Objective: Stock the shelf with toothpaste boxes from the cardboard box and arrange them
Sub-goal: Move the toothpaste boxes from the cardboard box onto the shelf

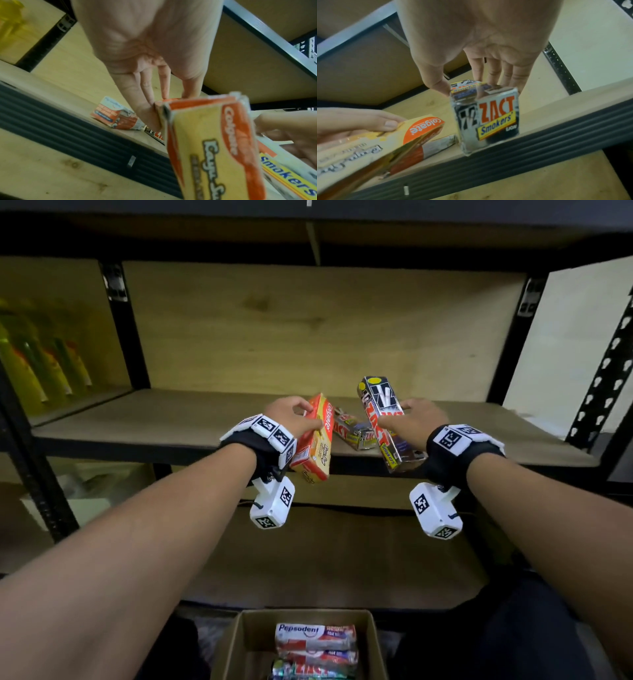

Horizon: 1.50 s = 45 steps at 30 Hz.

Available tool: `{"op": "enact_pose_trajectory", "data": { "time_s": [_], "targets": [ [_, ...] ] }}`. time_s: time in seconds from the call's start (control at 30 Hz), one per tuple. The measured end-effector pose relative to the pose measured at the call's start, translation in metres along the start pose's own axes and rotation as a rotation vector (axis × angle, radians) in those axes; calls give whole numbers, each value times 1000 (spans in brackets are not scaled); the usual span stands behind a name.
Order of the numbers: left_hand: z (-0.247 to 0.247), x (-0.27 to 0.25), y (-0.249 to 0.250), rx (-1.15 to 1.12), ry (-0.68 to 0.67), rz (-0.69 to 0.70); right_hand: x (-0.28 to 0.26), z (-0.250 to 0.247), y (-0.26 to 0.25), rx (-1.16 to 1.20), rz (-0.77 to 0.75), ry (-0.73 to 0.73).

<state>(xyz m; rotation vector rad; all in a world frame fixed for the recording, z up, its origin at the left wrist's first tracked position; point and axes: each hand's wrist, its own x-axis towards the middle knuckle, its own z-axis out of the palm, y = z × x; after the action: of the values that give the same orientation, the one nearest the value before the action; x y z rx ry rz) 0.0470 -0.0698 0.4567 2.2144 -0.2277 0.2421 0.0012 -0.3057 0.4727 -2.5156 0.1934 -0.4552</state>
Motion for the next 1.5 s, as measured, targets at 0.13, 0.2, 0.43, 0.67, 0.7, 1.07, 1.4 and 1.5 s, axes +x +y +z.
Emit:
{"op": "enact_pose_trajectory", "data": {
  "time_s": [0.13, 0.2, 0.43, 0.67, 0.7, 1.07, 1.4, 1.5],
  "targets": [
    [9, 31, -1, 57, 9, 11, 25, 3, 5, -98, 27, -4],
    [12, 46, -2, 89, 6, 6, 37, 6, 8, -103, 44, 6],
    [10, 88, -5, 235, 21, 26, 78, 27, 15, -54, 57, -18],
    [24, 115, -2, 307, 3, 79, 102, 54, 13, -109, 19, -45],
    [25, 117, -3, 298, -4, 74, 103, 58, 12, -108, 18, -40],
    [11, 96, -8, 425, -13, 101, 83, 51, 13, -170, -4, 20],
    [4, 20, -9, 440, 24, 115, 25, 39, 1, -160, -12, 3],
    [6, -2, -12, 356, 61, 118, 4, 45, 2, -171, -34, -27]
  ]
}}
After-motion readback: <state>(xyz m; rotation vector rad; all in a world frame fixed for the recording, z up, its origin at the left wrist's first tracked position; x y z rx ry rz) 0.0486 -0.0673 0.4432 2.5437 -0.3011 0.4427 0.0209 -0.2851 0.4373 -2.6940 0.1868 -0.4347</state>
